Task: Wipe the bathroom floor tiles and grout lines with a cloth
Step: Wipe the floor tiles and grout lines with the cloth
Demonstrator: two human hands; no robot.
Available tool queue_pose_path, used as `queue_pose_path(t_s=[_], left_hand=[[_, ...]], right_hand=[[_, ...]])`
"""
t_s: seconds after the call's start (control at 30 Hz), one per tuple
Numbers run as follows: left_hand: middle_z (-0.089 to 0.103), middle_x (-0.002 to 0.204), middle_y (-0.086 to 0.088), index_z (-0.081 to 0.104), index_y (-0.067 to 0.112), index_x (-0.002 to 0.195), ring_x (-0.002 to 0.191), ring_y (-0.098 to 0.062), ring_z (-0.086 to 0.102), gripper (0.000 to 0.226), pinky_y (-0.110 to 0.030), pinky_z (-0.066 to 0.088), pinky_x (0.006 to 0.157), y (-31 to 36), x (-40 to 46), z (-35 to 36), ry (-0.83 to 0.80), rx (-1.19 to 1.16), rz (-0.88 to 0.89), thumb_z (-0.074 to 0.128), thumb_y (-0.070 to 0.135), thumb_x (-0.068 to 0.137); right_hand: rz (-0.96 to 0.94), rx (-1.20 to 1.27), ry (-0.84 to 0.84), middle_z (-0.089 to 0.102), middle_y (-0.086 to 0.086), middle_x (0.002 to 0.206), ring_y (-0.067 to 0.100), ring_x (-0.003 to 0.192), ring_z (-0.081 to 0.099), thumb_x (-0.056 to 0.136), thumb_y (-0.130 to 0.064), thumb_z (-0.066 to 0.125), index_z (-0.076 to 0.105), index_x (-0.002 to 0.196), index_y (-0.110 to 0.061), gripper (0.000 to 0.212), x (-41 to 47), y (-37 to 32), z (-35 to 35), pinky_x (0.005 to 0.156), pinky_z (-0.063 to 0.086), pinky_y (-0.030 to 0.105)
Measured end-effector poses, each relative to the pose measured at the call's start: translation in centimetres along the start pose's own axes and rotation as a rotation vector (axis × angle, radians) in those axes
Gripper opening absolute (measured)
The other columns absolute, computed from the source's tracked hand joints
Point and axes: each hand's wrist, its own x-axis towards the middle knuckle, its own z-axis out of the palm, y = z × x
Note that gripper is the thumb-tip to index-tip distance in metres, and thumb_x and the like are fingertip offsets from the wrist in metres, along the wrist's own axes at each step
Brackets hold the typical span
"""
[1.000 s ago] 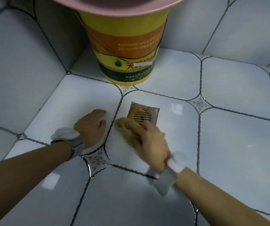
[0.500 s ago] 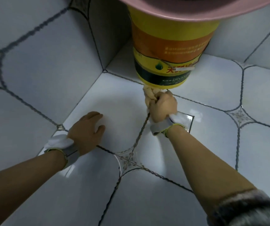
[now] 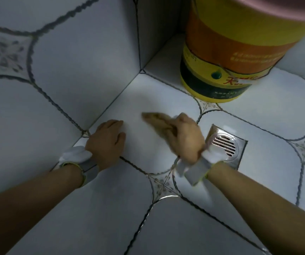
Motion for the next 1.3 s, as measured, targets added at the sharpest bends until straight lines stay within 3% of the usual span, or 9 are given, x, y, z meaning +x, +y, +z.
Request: queue_pose_path(t_s=[0.2, 0.3, 0.47, 0.63, 0.83, 0.97, 1.1, 1.2, 1.3], left_hand=[[0.037, 0.149, -0.009, 0.036, 0.007, 0.144, 0.135, -0.025, 0.038, 0.047, -0.032, 0.026, 0.115, -0.5, 0.7, -0.5, 0.024, -0.093, -0.009, 0.041, 0.020, 0.100], [0.035, 0.151, -0.009, 0.034, 0.008, 0.145, 0.138, -0.022, 0.033, 0.047, -0.025, 0.020, 0.114, -0.3, 1.0, -0.8, 0.072, -0.143, -0.013, 0.041, 0.019, 0.100], [0.033, 0.151, -0.007, 0.035, 0.008, 0.145, 0.139, -0.020, 0.032, 0.045, -0.024, 0.020, 0.114, 0.0, 1.2, -1.1, 0.104, -0.214, 0.005, 0.040, 0.016, 0.100], [0.031, 0.152, -0.008, 0.033, 0.006, 0.145, 0.140, -0.019, 0.029, 0.046, -0.020, 0.015, 0.115, -0.6, 0.3, -1.0, 0.112, -0.204, 0.023, 0.040, 0.016, 0.100], [0.018, 0.157, -0.006, 0.021, 0.008, 0.149, 0.145, -0.016, 0.018, 0.052, -0.020, 0.005, 0.117, -1.9, -0.1, -0.8, 0.117, -0.265, -0.011, 0.036, 0.023, 0.102], [0.025, 0.152, 0.009, 0.027, 0.013, 0.149, 0.141, 0.001, 0.018, 0.058, -0.011, 0.010, 0.115, -2.0, 0.6, -1.5, 0.175, -0.375, 0.104, 0.026, 0.040, 0.098], [0.035, 0.151, 0.003, 0.037, 0.017, 0.145, 0.137, -0.004, 0.029, 0.060, -0.013, 0.015, 0.111, -1.8, 1.2, -1.0, 0.200, -0.418, -0.029, 0.024, 0.046, 0.094], [0.038, 0.150, 0.000, 0.039, 0.018, 0.144, 0.137, -0.013, 0.034, 0.051, -0.019, 0.021, 0.112, -2.2, 1.3, -0.9, 0.235, -0.323, -0.082, 0.032, 0.042, 0.099], [0.020, 0.158, -0.005, 0.021, 0.011, 0.150, 0.145, -0.016, 0.019, 0.057, -0.026, 0.011, 0.119, -3.1, 0.5, -0.6, 0.091, -0.265, -0.071, 0.042, 0.027, 0.100]], right_hand=[[0.399, -0.091, 0.098, 0.055, 0.014, 0.112, 0.035, 0.101, 0.056, 0.095, -0.029, 0.048, 0.065, 0.112, -0.015, 0.028, 5.3, -0.6, 0.9, 0.081, 0.049, 0.042], [0.137, 0.004, -0.104, 0.049, 0.008, 0.110, 0.031, 0.098, 0.053, 0.097, -0.040, 0.049, 0.055, 0.129, -0.025, 0.036, -0.5, -4.6, 2.8, 0.077, 0.049, 0.041], [-0.407, 0.186, -0.345, 0.055, 0.003, 0.100, 0.025, 0.084, 0.054, 0.092, -0.039, 0.052, 0.067, 0.104, -0.023, 0.025, -8.4, -8.3, 3.0, 0.065, 0.051, 0.034], [0.022, -0.035, 0.017, 0.054, 0.010, 0.106, 0.033, 0.095, 0.055, 0.093, -0.032, 0.054, 0.062, 0.121, -0.024, 0.030, 5.4, -4.3, 3.8, 0.072, 0.047, 0.038], [0.269, -0.172, 0.007, 0.055, 0.016, 0.122, 0.034, 0.111, 0.053, 0.097, -0.024, 0.047, 0.060, 0.119, -0.010, 0.029, 13.7, -5.7, 4.8, 0.089, 0.043, 0.039], [-0.163, 0.075, -0.203, 0.058, 0.014, 0.114, 0.036, 0.105, 0.057, 0.096, -0.033, 0.056, 0.060, 0.122, -0.010, 0.036, 4.8, -10.9, 6.9, 0.086, 0.049, 0.047], [-0.531, 0.176, -0.449, 0.058, 0.013, 0.125, 0.034, 0.103, 0.054, 0.093, -0.032, 0.062, 0.069, 0.121, -0.018, 0.032, -1.9, -11.0, 5.7, 0.080, 0.052, 0.045], [-0.401, 0.082, -0.261, 0.060, 0.013, 0.109, 0.033, 0.092, 0.057, 0.092, -0.035, 0.060, 0.069, 0.118, -0.019, 0.032, 3.6, -9.5, 5.8, 0.073, 0.052, 0.043], [0.014, -0.112, -0.060, 0.061, 0.014, 0.108, 0.034, 0.097, 0.060, 0.094, -0.033, 0.053, 0.065, 0.113, -0.013, 0.031, 12.9, -5.0, 5.1, 0.074, 0.045, 0.034]])
